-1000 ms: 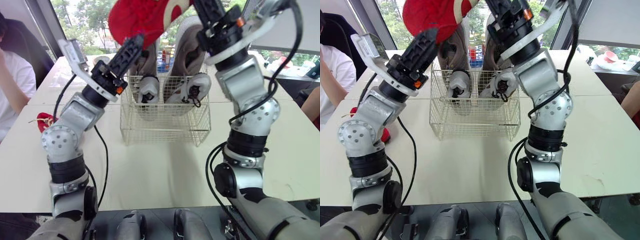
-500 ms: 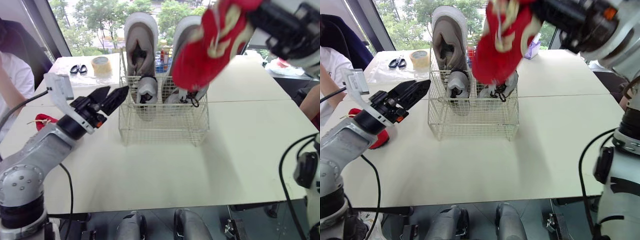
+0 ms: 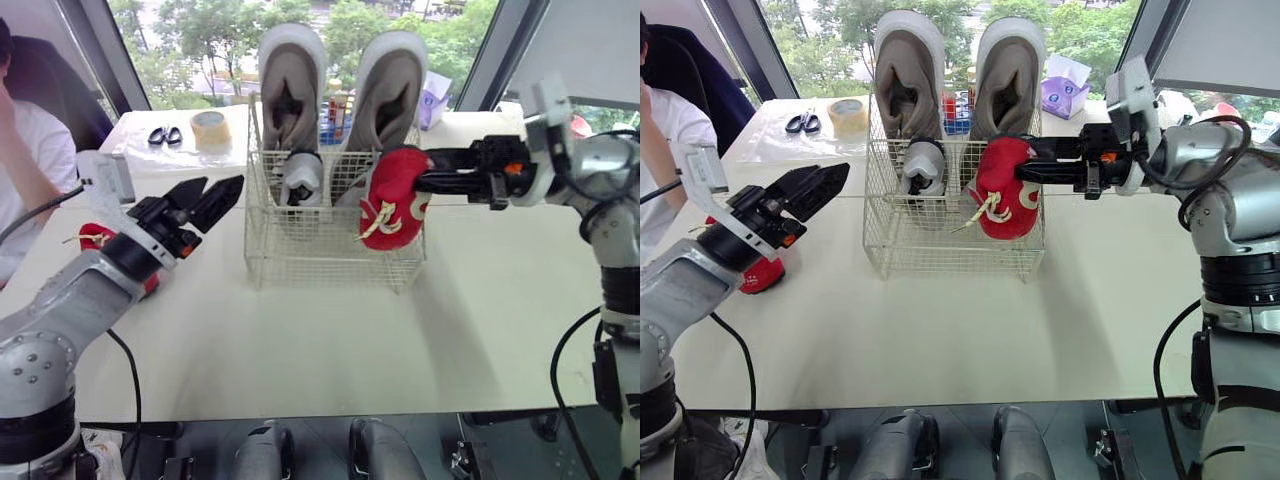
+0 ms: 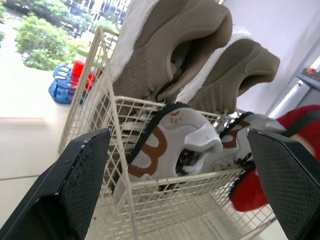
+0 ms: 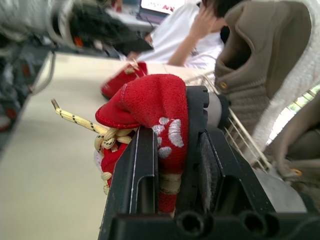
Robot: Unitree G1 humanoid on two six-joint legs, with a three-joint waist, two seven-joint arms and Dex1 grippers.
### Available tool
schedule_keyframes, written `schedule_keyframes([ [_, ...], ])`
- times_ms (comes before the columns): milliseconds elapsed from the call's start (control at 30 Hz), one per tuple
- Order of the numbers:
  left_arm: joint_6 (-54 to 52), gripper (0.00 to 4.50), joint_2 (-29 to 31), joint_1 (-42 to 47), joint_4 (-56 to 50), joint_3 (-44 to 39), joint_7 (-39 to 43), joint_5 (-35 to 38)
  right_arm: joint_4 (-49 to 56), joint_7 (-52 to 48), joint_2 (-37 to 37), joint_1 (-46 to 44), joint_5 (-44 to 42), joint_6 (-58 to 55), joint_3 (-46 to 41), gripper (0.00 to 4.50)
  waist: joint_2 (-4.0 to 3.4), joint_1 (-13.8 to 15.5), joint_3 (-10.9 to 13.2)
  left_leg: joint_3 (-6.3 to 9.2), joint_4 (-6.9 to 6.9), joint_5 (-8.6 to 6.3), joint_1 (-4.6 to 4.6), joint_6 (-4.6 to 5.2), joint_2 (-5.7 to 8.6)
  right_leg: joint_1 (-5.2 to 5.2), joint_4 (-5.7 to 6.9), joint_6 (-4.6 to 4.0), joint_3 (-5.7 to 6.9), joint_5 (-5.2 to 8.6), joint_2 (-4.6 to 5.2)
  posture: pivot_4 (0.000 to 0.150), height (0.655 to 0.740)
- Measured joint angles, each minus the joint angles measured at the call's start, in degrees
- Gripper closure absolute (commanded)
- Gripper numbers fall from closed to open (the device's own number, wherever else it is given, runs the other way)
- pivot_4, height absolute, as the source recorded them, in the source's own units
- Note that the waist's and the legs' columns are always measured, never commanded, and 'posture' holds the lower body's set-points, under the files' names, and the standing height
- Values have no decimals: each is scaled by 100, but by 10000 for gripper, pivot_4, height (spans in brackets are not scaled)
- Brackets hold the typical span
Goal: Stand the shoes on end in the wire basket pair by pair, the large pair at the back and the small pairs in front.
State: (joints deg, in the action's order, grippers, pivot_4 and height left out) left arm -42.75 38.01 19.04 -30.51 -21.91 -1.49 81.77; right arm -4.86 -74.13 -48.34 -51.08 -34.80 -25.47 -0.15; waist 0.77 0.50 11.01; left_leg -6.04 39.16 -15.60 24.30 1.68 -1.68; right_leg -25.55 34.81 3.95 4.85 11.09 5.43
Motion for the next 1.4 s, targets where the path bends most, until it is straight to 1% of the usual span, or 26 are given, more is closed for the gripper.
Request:
schedule_keyframes([
  [133, -2, 533, 8, 14, 87, 25, 3, 1, -3, -144, 71, 261, 124, 22, 51, 37531, 0, 18, 0, 0, 0, 1, 0, -2, -1, 0, 1, 9, 0, -5, 0, 1500, 7400],
  [200, -2, 0, 16, 16, 95, 25, 2, 4, -62, -164, 132, 303, 243, 97, 74, 29111, 0, 19, 0, 0, 1, 1, 0, -2, 0, 0, 1, 9, 0, -5, 0, 1500, 7400],
  [233, -2, 0, 20, 16, 103, 25, -2, 5, -134, -161, 154, 303, 311, 162, 77, 26031, 0, 20, 0, 0, 1, 2, 0, -2, 0, 0, 1, 9, 1, -5, -1, 1500, 7400],
  [367, -2, 0, 43, 23, 134, 23, -71, 4, -228, -197, 186, 302, 399, 224, 74, 4796, 0, 18, 0, 0, 1, 2, -1, -3, -1, 1, 3, 8, 1, -5, -1, 1500, 7400],
  [400, -2, 0, 60, 27, 165, 18, -109, 4, -225, -221, 184, 302, 400, 219, 69, 337, 0, 17, 0, 1, 1, 2, -1, -3, -1, 1, 3, 9, 1, -5, -1, 1500, 7400],
  [500, -1, 0, 127, 28, 259, -31, -205, -11, -218, -257, 114, 301, 396, 126, 52, 337, 0, 18, 0, 1, 1, 2, -2, -3, -1, 1, 5, 7, 0, -4, -1, 1500, 7400],
  [567, -1, 0, 252, 27, 334, -160, -271, -51, -197, -275, -26, 266, 302, -127, -56, 337, 0, 23, 0, 1, 1, 2, -2, -3, 0, 0, 5, 2, 0, -1, 0, 1500, 7400],
  [667, 7, 0, 411, 31, 473, -355, -383, -150, -7, -263, -201, 56, 9, -569, -335, 337, -1, 19, 1, 2, 1, 2, -3, -3, -2, 0, 5, -1, 1, 0, 0, 1500, 7400],
  [733, 6, 0, 532, 99, 620, -404, -484, -284, 239, -233, -270, -153, -380, -1067, -537, 337, -1, 19, 1, 3, 0, 1, -3, -3, -3, -1, 6, -2, 1, 1, -1, 1500, 7400],
  [833, -20, 0, 900, 390, 1111, -525, -830, -678, 653, -149, -338, -522, -1034, -1781, -796, 337, -1, 16, 1, 5, -1, 0, -2, -4, -5, -6, 8, -3, 2, 2, -1, 1500, 7400],
  [933, -99, 0, 1284, 716, 1636, -623, -1178, -1202, 956, -126, -438, -703, -1163, -1986, -800, 337, 1, 13, 0, 3, -3, -1, 0, -4, -4, -8, 4, -3, 3, 2, 2, 1500, 7400],
  [1067, -829, 0, 1873, 1206, 2677, -590, -1918, -1993, 1395, -399, -557, -687, -1170, -2198, -380, 337, -1, 14, 1, -4, -4, -1, 11, -3, -2, -26, 13, 3, 1, -1, 5, 1500, 7400],
  [1200, -1968, 0, 1943, 1546, 3514, -665, -2671, -2305, 1661, -738, -708, -678, -1162, -2215, -195, 337, 6, 21, 2, -5, -4, -1, 15, -4, -2, -32, 21, 17, 2, -9, 6, 1500, 7400],
  [1300, -2472, 0, 1961, 1608, 3676, -673, -2781, -2507, 1696, -884, -780, -668, -1145, -2203, -106, 337, 9, 21, 3, -6, -4, -1, 16, -6, -1, -33, 21, 17, 2, -10, 9, 1500, 7400],
  [1400, -2949, 0, 1949, 1763, 3890, -893, -2784, -2646, 1746, -1008, -880, -550, -1088, -2162, -35, 337, 11, 15, 3, -7, -4, -1, 16, -11, -1, -38, 24, 16, 1, -10, 12, 1500, 7400],
])
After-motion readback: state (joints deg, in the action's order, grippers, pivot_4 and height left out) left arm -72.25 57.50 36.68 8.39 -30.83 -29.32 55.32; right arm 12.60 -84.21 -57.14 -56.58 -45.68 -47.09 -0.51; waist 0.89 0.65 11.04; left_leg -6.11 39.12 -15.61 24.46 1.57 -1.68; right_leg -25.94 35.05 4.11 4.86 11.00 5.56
